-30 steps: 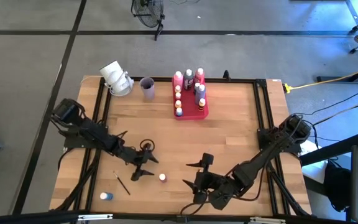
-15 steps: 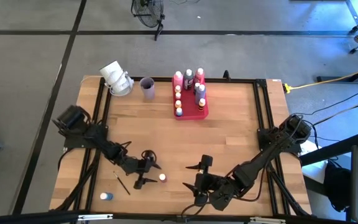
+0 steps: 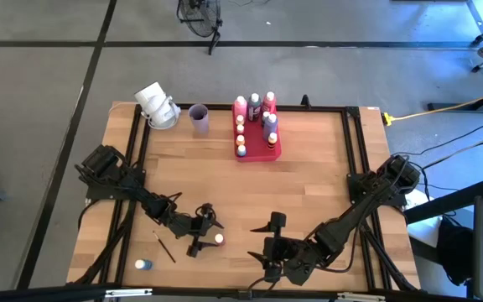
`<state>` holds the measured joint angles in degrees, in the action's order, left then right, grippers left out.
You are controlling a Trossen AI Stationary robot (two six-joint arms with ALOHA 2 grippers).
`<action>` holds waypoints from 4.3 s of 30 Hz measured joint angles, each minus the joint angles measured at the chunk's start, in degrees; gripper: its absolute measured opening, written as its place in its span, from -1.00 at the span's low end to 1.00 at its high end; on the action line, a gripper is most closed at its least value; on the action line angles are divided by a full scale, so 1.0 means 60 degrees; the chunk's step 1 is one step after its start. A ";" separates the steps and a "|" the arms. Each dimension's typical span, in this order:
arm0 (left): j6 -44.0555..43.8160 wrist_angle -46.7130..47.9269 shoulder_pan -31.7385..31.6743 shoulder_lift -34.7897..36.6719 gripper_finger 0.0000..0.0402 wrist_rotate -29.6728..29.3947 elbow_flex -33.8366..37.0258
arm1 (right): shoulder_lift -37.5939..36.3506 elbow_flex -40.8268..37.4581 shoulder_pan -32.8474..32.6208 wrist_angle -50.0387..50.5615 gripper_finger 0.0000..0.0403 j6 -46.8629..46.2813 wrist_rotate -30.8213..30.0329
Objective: Pick & Place Paint Supplies
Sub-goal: Put the purple paint bottle into the red bin
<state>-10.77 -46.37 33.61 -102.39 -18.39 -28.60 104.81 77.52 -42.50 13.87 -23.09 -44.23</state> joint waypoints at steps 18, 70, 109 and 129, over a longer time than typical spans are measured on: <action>-0.0021 -0.0026 -0.0004 0.0000 0.48 0.0000 0.0000 | 0.0004 0.0000 0.0004 0.0001 0.48 0.0012 0.0014; -0.0072 -0.0036 -0.0007 0.0000 -0.35 -0.0211 0.0004 | 0.0007 0.0000 0.0004 0.0007 0.48 0.0000 0.0011; 0.0755 0.8304 -0.0022 0.1162 -0.36 -0.2787 -0.4572 | 0.0015 0.0000 0.0474 -0.0856 0.48 -0.0080 0.0990; 0.0504 0.7695 -0.0076 0.1162 -0.36 -0.2947 -0.4641 | 0.0015 0.0000 0.0778 -0.0871 0.48 0.0739 0.0716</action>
<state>-7.75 -0.20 33.15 -95.42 -36.07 -56.45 104.90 77.52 -37.83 8.64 -18.66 -39.93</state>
